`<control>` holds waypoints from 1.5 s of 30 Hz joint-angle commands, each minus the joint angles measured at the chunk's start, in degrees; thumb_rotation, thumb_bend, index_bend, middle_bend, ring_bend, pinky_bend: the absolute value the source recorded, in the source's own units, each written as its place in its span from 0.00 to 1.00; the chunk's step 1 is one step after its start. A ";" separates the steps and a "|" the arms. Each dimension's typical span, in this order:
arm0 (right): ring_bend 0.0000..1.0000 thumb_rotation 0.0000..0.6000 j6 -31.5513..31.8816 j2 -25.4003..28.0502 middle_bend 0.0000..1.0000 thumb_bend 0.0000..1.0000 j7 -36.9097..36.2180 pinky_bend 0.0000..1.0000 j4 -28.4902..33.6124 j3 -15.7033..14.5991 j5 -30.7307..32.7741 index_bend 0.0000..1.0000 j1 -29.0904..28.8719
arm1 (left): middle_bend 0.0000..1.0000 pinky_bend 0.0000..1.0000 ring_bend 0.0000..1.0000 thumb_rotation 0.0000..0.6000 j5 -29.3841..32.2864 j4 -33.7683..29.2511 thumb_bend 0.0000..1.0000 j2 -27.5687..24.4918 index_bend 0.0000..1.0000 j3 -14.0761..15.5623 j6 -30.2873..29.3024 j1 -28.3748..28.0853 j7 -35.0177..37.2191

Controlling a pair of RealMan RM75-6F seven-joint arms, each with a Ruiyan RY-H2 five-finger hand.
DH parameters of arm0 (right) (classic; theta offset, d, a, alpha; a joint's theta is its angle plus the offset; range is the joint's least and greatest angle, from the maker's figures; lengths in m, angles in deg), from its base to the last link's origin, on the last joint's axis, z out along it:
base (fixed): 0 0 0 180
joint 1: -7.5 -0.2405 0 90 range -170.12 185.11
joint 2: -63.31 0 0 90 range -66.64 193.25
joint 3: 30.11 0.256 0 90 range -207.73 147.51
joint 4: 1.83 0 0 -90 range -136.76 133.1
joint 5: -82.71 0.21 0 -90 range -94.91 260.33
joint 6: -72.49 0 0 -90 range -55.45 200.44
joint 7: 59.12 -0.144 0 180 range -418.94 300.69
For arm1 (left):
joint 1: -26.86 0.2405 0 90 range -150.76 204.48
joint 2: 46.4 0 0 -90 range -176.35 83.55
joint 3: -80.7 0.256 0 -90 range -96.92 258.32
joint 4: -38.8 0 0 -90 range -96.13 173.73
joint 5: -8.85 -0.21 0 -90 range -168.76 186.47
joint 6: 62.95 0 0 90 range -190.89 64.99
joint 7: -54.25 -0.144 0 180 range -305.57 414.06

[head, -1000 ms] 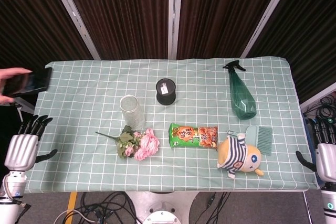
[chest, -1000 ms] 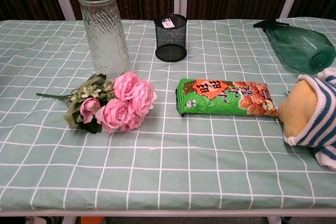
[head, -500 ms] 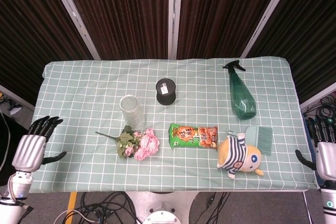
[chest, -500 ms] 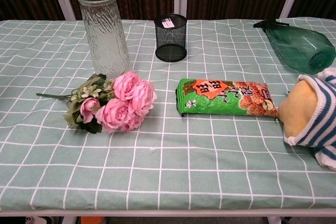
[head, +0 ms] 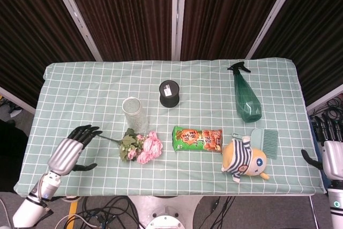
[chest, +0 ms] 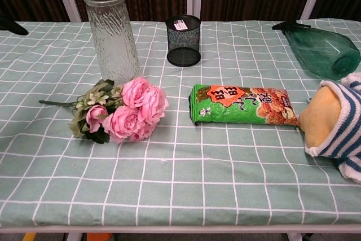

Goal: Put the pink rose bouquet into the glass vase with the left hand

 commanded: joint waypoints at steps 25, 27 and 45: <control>0.00 1.00 -2.20 -0.52 0.00 0.15 -0.42 0.00 -1.11 -0.13 1.41 0.00 -1.11 | 0.07 0.12 0.04 1.00 14.27 -3.13 0.00 11.54 0.14 -4.96 19.69 -16.13 -6.57; 0.00 1.00 -2.26 -0.59 0.00 0.15 -0.64 0.00 -1.29 -0.14 1.51 0.00 -1.11 | 0.07 0.12 0.04 1.00 15.09 -3.09 0.00 12.18 0.14 -5.16 20.51 -16.99 -6.90; 0.00 1.00 -2.72 -1.04 0.00 0.15 -3.51 0.00 -3.72 -0.39 1.87 0.00 -0.82 | 0.05 0.12 0.04 1.00 24.39 3.78 0.00 18.16 0.14 -5.55 23.52 -22.13 -11.83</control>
